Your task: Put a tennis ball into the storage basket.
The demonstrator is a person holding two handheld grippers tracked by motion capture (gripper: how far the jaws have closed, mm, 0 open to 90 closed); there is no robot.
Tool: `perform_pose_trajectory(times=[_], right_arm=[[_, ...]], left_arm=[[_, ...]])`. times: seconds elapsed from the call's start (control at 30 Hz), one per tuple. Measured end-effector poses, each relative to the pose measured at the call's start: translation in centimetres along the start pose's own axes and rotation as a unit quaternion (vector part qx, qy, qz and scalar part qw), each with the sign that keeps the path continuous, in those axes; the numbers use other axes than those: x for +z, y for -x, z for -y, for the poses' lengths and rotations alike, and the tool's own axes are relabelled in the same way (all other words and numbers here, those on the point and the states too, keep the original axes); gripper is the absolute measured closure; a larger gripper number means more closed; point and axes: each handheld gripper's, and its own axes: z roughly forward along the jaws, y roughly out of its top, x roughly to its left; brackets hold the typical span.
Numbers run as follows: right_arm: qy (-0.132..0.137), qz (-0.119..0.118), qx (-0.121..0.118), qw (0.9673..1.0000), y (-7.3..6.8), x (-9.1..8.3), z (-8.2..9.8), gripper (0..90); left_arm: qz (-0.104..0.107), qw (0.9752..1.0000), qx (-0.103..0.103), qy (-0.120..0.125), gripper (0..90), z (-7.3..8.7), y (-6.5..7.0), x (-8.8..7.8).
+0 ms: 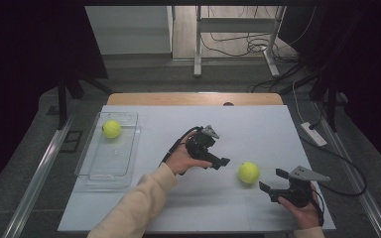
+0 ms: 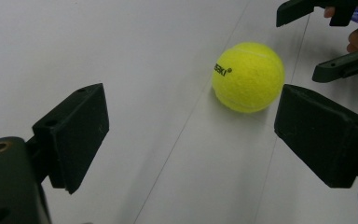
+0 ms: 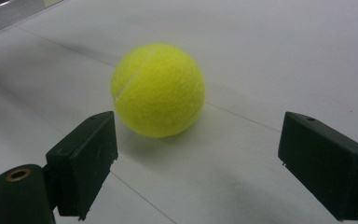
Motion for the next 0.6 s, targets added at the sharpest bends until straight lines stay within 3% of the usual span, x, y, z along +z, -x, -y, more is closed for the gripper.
perform_pose_trajectory(times=[0.6], right_arm=[[-0.003,-0.002,-0.001,1.0000,0.0,0.0,0.0,12.0]], left_arm=[[0.018,0.9998,0.011,-0.007,11.3,-0.6,1.0,1.9]])
